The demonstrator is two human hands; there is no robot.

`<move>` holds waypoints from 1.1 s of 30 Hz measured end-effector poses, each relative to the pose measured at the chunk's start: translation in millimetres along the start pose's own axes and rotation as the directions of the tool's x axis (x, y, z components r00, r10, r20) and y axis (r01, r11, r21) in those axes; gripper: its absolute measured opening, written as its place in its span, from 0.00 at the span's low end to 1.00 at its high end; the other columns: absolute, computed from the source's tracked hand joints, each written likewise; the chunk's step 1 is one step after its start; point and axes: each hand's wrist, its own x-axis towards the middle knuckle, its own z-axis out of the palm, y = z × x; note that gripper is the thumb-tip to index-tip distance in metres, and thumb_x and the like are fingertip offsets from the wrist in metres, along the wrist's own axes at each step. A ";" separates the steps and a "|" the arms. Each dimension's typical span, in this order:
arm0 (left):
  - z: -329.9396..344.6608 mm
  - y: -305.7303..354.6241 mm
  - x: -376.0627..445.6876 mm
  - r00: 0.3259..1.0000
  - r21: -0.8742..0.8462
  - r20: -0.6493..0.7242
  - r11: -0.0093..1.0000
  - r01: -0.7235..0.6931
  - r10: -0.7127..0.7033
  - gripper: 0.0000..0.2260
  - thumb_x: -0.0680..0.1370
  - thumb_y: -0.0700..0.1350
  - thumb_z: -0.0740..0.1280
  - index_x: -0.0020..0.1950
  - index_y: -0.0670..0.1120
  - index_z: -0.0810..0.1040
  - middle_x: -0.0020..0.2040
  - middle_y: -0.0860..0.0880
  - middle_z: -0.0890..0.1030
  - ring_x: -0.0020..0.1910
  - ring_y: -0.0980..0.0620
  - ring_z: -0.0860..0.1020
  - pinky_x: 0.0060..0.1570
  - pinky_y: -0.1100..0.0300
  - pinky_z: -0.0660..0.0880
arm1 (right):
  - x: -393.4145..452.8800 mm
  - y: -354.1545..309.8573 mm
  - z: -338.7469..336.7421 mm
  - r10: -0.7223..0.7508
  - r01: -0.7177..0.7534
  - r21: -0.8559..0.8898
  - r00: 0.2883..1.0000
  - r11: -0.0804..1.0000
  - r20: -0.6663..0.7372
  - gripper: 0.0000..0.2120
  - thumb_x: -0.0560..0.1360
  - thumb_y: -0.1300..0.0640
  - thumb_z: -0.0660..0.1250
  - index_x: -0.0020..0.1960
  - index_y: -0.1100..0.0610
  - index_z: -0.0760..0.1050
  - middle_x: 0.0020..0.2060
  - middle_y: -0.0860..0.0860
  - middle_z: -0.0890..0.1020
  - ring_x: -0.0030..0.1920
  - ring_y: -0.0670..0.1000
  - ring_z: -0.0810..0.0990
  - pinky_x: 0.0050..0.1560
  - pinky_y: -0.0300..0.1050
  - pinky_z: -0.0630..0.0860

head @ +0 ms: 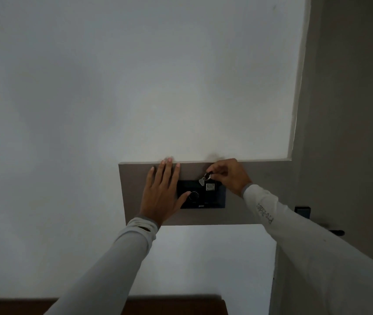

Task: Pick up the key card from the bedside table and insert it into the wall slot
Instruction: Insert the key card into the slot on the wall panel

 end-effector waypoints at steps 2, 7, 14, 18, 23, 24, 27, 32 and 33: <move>1.9 -0.8 -0.1 1.000 -0.002 -0.007 1.000 -0.003 0.003 0.36 0.82 0.65 0.56 0.79 0.39 0.68 0.80 0.35 0.68 0.79 0.35 0.68 0.73 0.34 0.73 | -2.7 1.1 1.1 0.008 -0.007 0.061 1.000 0.998 -0.015 0.08 0.70 0.71 0.71 0.48 0.66 0.82 0.43 0.62 0.85 0.42 0.52 0.81 0.48 0.38 0.79; 6.4 -4.3 -1.2 1.000 -0.011 -0.008 1.000 -0.012 0.012 0.36 0.82 0.64 0.57 0.80 0.40 0.67 0.81 0.35 0.66 0.80 0.35 0.67 0.74 0.35 0.71 | -6.1 8.9 12.4 0.021 -0.005 0.169 0.995 0.986 -0.093 0.09 0.71 0.72 0.69 0.50 0.67 0.82 0.46 0.62 0.85 0.46 0.53 0.83 0.52 0.39 0.79; 8.2 -5.1 -1.9 1.000 -0.041 0.024 0.999 0.001 0.000 0.35 0.83 0.64 0.58 0.82 0.41 0.63 0.83 0.37 0.62 0.82 0.37 0.62 0.77 0.36 0.68 | -8.6 10.6 27.0 0.049 0.003 0.229 0.974 0.973 -0.222 0.09 0.71 0.72 0.68 0.50 0.65 0.82 0.46 0.61 0.85 0.44 0.50 0.82 0.49 0.33 0.78; 10.1 -6.1 -2.8 1.000 -0.054 0.027 0.999 0.002 0.000 0.35 0.83 0.63 0.58 0.83 0.41 0.62 0.84 0.37 0.62 0.83 0.38 0.61 0.78 0.37 0.67 | -8.4 10.9 31.3 0.067 -0.008 0.232 0.967 0.973 -0.247 0.09 0.72 0.72 0.68 0.51 0.67 0.81 0.45 0.59 0.84 0.43 0.49 0.82 0.46 0.29 0.78; 9.5 -8.6 -2.2 0.999 -0.049 0.039 0.999 -0.009 0.010 0.35 0.83 0.63 0.58 0.83 0.42 0.61 0.84 0.38 0.62 0.83 0.38 0.61 0.78 0.37 0.66 | -7.5 13.0 33.7 0.084 -0.007 0.276 0.960 0.961 -0.266 0.09 0.71 0.73 0.68 0.50 0.67 0.82 0.44 0.57 0.84 0.42 0.49 0.81 0.46 0.30 0.78; 8.7 -9.1 -1.5 0.999 -0.045 0.047 0.999 -0.010 0.013 0.35 0.83 0.63 0.57 0.83 0.42 0.61 0.84 0.38 0.62 0.83 0.38 0.61 0.78 0.37 0.66 | -8.2 13.6 33.6 0.089 -0.004 0.301 0.959 0.954 -0.269 0.09 0.71 0.73 0.68 0.50 0.66 0.82 0.44 0.58 0.84 0.41 0.49 0.81 0.47 0.31 0.79; 7.4 -9.4 -1.4 0.998 -0.046 0.058 0.999 -0.009 0.012 0.35 0.83 0.63 0.56 0.83 0.42 0.61 0.84 0.38 0.62 0.83 0.38 0.61 0.78 0.37 0.67 | -11.2 16.3 29.5 0.087 0.007 0.362 0.966 0.932 -0.244 0.11 0.71 0.73 0.69 0.49 0.61 0.82 0.44 0.58 0.84 0.41 0.49 0.82 0.47 0.34 0.80; 7.8 -9.4 -1.8 0.998 -0.058 0.062 0.998 -0.008 0.012 0.35 0.83 0.63 0.56 0.83 0.42 0.62 0.84 0.38 0.62 0.83 0.38 0.61 0.78 0.37 0.67 | -10.0 18.8 26.1 0.083 0.003 0.359 0.971 0.933 -0.224 0.12 0.70 0.72 0.70 0.48 0.60 0.82 0.42 0.56 0.84 0.38 0.40 0.82 0.46 0.32 0.80; 7.7 -9.8 -1.8 0.998 -0.059 0.068 0.998 -0.009 0.013 0.35 0.83 0.62 0.56 0.83 0.42 0.62 0.84 0.38 0.62 0.83 0.38 0.61 0.78 0.37 0.68 | -8.7 18.2 28.3 0.091 0.002 0.351 0.965 0.936 -0.247 0.11 0.70 0.73 0.70 0.49 0.61 0.82 0.42 0.56 0.84 0.37 0.39 0.82 0.45 0.31 0.80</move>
